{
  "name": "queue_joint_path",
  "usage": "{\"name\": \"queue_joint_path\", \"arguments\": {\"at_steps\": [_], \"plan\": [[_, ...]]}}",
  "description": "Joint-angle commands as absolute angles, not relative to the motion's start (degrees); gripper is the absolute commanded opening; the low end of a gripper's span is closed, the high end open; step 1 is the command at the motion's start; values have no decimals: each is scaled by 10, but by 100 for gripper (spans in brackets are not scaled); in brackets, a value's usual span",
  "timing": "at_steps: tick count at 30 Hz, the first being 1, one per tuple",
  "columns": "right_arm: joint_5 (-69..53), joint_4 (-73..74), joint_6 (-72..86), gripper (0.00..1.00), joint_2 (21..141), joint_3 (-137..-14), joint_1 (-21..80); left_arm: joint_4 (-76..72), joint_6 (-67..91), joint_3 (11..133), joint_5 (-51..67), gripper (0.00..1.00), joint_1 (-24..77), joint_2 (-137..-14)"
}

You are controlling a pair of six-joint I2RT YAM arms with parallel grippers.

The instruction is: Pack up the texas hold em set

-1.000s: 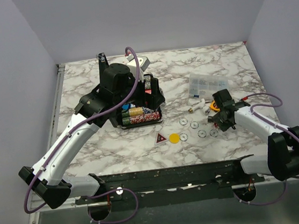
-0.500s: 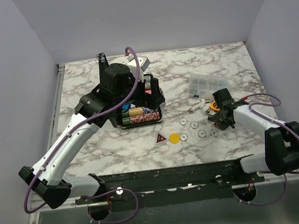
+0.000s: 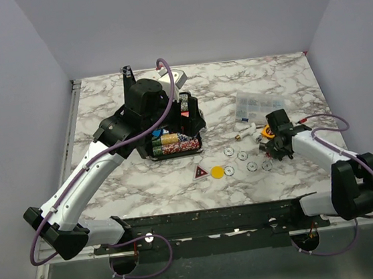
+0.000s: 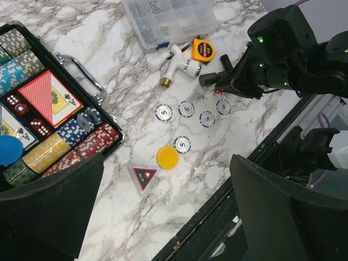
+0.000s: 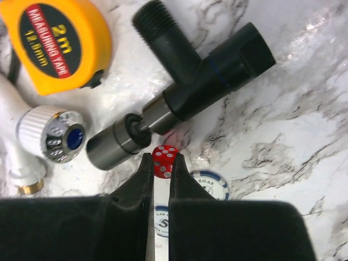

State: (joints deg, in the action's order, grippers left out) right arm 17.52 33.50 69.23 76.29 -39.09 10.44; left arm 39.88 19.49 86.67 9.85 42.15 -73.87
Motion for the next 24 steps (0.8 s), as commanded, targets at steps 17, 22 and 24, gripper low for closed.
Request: {"name": "queue_joint_path", "arguments": {"at_steps": [17, 22, 24], "plan": [[-60, 5, 412, 1, 992, -672, 317, 403, 207, 876, 14, 99, 365, -700], [-89, -18, 413, 1, 1107, -780, 351, 405, 207, 879, 11, 99, 351, -688], [-92, -8, 408, 1, 1145, -827, 363, 406, 207, 879, 12, 99, 350, -686]]}}
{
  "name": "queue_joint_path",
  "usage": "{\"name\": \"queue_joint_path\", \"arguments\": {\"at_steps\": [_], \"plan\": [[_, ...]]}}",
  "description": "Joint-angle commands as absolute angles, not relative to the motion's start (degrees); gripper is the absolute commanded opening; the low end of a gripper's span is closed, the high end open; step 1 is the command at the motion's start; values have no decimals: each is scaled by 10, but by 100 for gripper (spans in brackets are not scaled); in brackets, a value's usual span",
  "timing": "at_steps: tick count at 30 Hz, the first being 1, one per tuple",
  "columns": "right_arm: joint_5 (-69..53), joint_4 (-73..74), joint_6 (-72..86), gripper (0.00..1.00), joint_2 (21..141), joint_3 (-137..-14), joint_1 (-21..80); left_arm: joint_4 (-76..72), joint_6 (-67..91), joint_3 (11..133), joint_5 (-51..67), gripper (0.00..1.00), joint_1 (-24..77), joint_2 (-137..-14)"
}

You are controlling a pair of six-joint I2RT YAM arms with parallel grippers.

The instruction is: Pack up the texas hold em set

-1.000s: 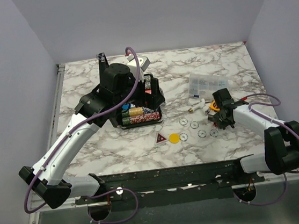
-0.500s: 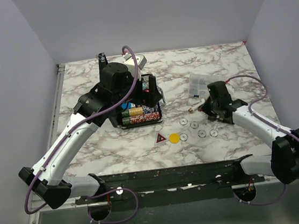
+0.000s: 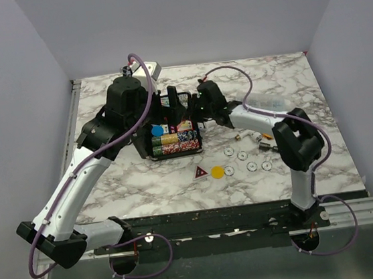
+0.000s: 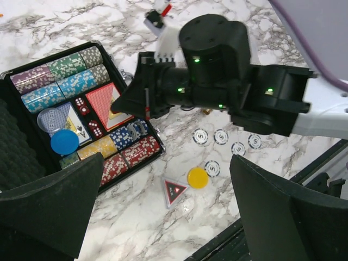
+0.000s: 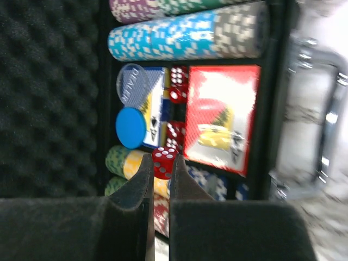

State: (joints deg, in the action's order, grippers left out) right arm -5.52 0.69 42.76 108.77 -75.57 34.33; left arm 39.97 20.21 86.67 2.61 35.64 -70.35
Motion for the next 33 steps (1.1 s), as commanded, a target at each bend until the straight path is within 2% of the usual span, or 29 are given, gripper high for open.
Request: {"name": "queue_joint_path", "arguments": {"at_steps": [1, 6, 14, 33], "plan": [[-88, -1, 404, 1, 1167, -852, 368, 406, 207, 879, 15, 99, 349, -685], [-44, 94, 378, 1, 1239, -953, 389, 406, 207, 880, 24, 99, 349, -686], [19, 180, 359, 1, 1290, -1032, 408, 406, 207, 880, 32, 99, 349, -687], [34, 234, 331, 1, 1346, -1101, 416, 401, 212, 876, 46, 99, 348, -690]]}}
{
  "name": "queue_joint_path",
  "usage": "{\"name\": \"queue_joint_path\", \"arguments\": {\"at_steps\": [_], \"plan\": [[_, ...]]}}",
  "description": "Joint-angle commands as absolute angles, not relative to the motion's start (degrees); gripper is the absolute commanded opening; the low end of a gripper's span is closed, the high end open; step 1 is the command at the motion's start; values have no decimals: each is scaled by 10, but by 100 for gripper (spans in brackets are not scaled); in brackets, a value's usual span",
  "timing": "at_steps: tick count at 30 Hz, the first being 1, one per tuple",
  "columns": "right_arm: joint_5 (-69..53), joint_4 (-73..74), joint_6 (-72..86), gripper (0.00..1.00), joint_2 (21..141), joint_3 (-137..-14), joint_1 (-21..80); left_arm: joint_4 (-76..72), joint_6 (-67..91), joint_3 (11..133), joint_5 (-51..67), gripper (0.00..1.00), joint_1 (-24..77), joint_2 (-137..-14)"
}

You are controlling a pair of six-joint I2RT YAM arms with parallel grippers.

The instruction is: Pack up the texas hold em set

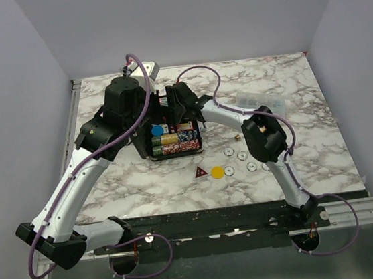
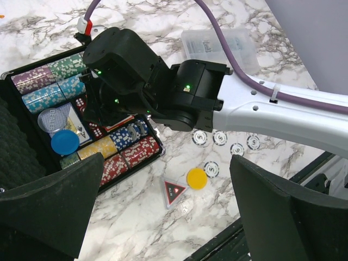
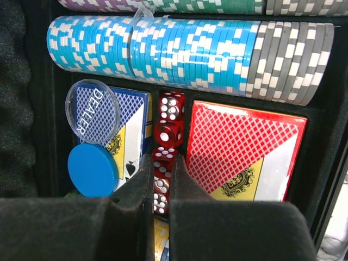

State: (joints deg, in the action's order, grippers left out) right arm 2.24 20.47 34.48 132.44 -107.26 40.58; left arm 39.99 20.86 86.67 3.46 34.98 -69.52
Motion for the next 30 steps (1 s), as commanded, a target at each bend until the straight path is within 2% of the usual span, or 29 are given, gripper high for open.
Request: {"name": "queue_joint_path", "arguments": {"at_steps": [1, 9, 13, 18, 25, 30], "plan": [[37, 238, 328, 1, 1348, -1104, 417, 401, 212, 877, 47, 99, 348, -690], [53, 274, 325, 1, 1362, -1130, 423, 401, 213, 877, 52, 99, 348, -691], [63, 283, 321, 7, 1369, -1139, 424, 399, 213, 876, 54, 99, 348, -691], [85, 310, 320, 7, 1380, -1165, 426, 399, 213, 875, 54, 99, 348, -691], [83, 318, 312, 16, 1396, -1183, 428, 399, 212, 875, 56, 99, 348, -692], [83, 319, 310, 29, 1392, -1191, 429, 399, 212, 875, 57, 99, 348, -693]]}}
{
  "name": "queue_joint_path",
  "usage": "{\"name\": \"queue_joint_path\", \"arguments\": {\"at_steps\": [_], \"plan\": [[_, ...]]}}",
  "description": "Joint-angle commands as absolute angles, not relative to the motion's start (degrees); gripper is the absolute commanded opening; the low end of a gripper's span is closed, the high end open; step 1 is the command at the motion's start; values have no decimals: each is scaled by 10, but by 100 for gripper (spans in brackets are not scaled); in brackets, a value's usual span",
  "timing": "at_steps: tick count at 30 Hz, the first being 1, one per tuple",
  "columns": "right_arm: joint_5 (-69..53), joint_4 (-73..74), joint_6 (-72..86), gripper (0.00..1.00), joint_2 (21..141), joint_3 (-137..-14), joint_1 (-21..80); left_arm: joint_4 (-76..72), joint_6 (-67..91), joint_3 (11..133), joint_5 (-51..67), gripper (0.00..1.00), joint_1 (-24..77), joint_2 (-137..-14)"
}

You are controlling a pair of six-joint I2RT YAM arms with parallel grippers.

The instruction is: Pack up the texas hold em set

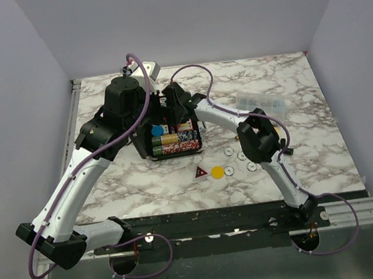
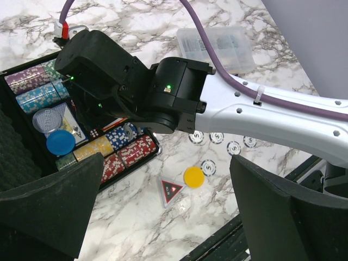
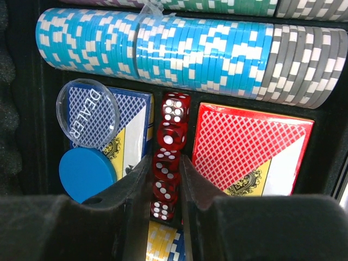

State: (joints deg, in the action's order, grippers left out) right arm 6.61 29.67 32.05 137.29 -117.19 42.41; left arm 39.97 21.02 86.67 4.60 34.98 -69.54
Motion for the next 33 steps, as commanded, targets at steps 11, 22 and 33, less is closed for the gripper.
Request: {"name": "queue_joint_path", "arguments": {"at_steps": [11, 22, 33], "plan": [[88, 317, 307, 36, 1381, -1193, 429, 398, 212, 874, 61, 99, 348, -694], [104, 315, 305, 33, 1373, -1169, 430, 396, 213, 874, 67, 99, 348, -695], [65, 258, 325, 37, 1218, -1054, 410, 395, 209, 872, 72, 99, 348, -693]]}}
